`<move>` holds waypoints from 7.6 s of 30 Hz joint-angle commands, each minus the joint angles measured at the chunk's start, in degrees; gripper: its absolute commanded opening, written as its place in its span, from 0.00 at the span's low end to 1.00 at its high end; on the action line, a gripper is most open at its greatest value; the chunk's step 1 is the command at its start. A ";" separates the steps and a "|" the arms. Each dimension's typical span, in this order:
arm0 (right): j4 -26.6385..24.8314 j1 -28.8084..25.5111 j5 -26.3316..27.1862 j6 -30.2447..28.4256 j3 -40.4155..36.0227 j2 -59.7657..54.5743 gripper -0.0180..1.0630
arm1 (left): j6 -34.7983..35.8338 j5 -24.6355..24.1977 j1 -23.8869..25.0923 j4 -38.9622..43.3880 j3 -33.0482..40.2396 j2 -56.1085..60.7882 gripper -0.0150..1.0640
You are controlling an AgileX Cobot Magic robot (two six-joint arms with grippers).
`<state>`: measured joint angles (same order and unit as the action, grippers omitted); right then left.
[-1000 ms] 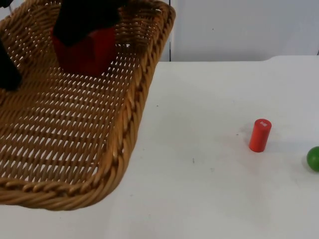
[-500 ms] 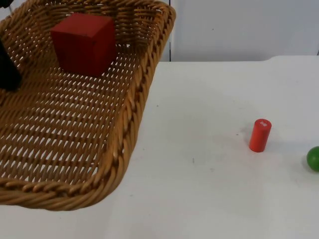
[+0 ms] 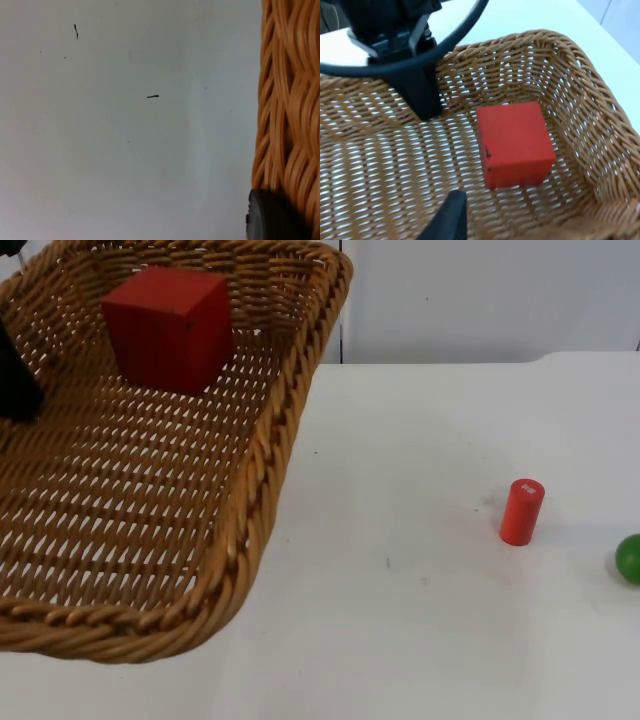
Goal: Pick up the basket with the left hand and place the object to the left of the red cylinder into the basket with the right hand.
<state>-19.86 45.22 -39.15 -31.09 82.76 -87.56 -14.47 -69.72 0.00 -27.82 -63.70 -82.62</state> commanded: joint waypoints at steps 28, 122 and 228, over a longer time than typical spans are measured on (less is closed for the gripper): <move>0.38 0.07 1.59 3.43 -22.93 31.97 0.99 | -0.20 -0.24 0.00 -1.61 0.08 0.32 0.01; 0.29 0.07 6.72 3.04 -25.44 37.11 0.99 | -16.04 25.00 0.04 -9.53 -13.42 -39.58 0.01; 0.16 0.07 2.78 4.76 -7.26 27.87 0.99 | -13.54 21.84 0.71 -8.63 -17.06 -45.34 0.90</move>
<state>-19.70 45.48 -35.44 -26.64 74.22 -58.89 -28.25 -47.26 0.63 -36.53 -80.65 -128.48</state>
